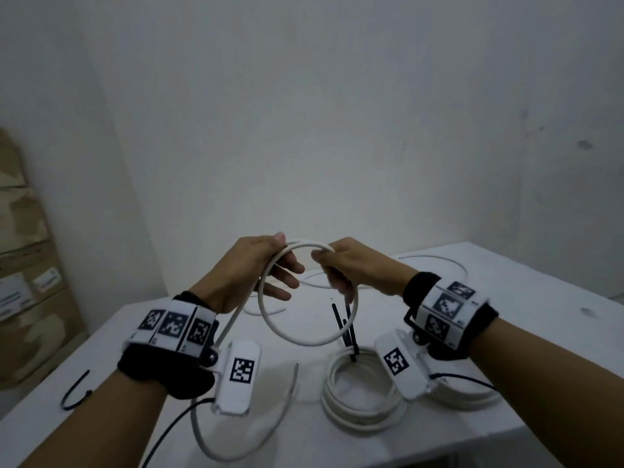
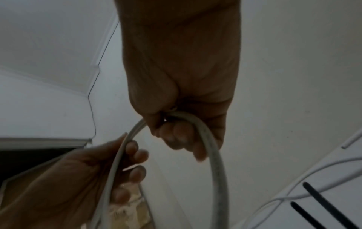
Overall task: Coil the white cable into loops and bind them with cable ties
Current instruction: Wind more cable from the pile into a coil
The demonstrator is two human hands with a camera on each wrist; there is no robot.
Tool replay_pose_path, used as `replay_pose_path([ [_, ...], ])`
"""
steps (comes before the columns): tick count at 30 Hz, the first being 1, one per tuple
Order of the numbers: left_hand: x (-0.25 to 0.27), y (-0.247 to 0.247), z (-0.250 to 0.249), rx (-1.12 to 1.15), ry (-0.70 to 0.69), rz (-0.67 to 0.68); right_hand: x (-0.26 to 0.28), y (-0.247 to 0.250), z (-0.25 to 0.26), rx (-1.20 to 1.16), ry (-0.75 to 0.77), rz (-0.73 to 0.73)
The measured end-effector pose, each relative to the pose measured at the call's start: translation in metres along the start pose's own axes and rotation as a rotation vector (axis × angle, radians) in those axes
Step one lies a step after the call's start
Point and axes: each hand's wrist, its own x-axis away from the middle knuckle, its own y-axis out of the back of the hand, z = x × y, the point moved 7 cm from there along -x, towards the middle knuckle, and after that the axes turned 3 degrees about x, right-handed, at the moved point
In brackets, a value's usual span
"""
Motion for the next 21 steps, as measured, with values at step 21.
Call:
replay_pose_path([
  [21,0.022,0.053,0.046,-0.178,0.064,-0.188,-0.015,-0.018,-0.014,0.188,-0.016,-0.183],
])
